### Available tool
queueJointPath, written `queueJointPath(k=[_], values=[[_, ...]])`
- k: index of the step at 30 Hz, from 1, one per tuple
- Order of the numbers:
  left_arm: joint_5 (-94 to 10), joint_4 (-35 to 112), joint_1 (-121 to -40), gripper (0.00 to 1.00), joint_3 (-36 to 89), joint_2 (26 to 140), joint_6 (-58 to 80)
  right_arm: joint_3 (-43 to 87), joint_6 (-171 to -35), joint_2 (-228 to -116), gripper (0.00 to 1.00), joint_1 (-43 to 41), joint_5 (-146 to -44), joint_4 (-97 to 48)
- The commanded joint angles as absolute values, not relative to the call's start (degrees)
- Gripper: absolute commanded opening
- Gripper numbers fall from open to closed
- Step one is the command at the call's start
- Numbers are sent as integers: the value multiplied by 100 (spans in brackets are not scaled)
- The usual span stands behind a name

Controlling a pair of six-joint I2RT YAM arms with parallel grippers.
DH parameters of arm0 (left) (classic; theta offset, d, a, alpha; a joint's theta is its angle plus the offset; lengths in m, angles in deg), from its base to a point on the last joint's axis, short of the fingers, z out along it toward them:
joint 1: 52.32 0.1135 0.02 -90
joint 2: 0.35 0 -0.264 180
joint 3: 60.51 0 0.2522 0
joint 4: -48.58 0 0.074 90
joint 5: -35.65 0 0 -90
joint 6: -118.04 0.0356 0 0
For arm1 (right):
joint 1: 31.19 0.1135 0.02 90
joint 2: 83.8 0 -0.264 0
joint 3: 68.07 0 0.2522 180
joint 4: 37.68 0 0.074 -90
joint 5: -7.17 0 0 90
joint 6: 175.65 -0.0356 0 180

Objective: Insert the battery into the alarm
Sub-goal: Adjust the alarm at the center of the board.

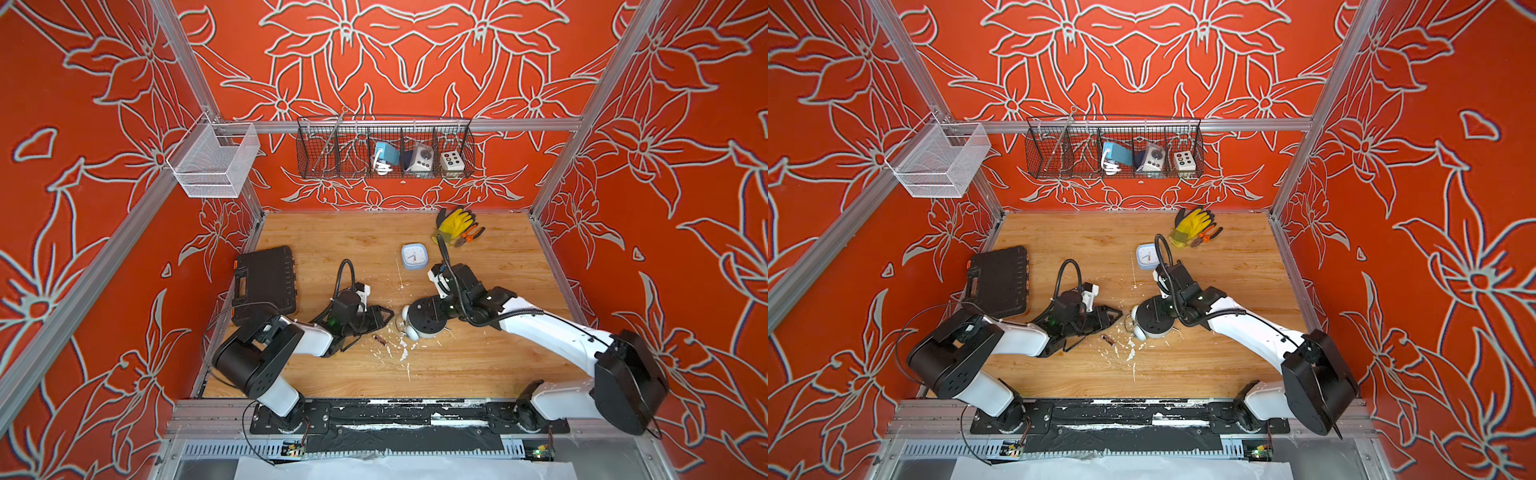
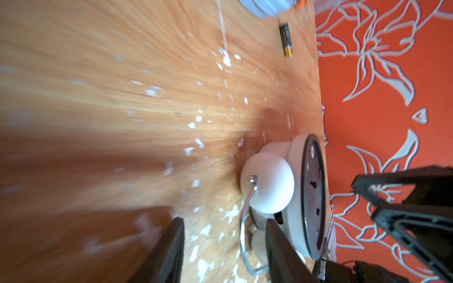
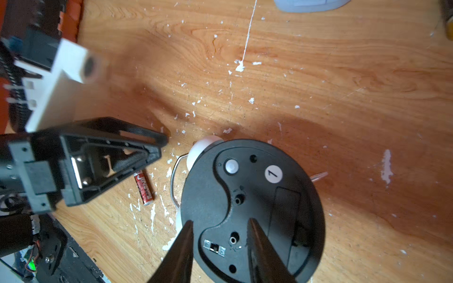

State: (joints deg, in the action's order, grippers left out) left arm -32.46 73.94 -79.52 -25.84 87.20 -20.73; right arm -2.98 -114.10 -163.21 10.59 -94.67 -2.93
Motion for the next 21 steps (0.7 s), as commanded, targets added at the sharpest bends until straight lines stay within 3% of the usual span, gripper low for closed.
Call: queueJointPath(k=[1,13,21], values=[[-3434,7106,-7600,52,-2762,8205,-1850,285,-11627,-16703,38,1465,-9023,282],[-3903,5853,-7069,70,-2846,6881,-1248,1871,-11844,-18491,33,2538,-8610,1291],[-3902,5805,-7049,72,-2952,6760,-1231,2046,-11894,-19015,28,2549,-8598,1332]])
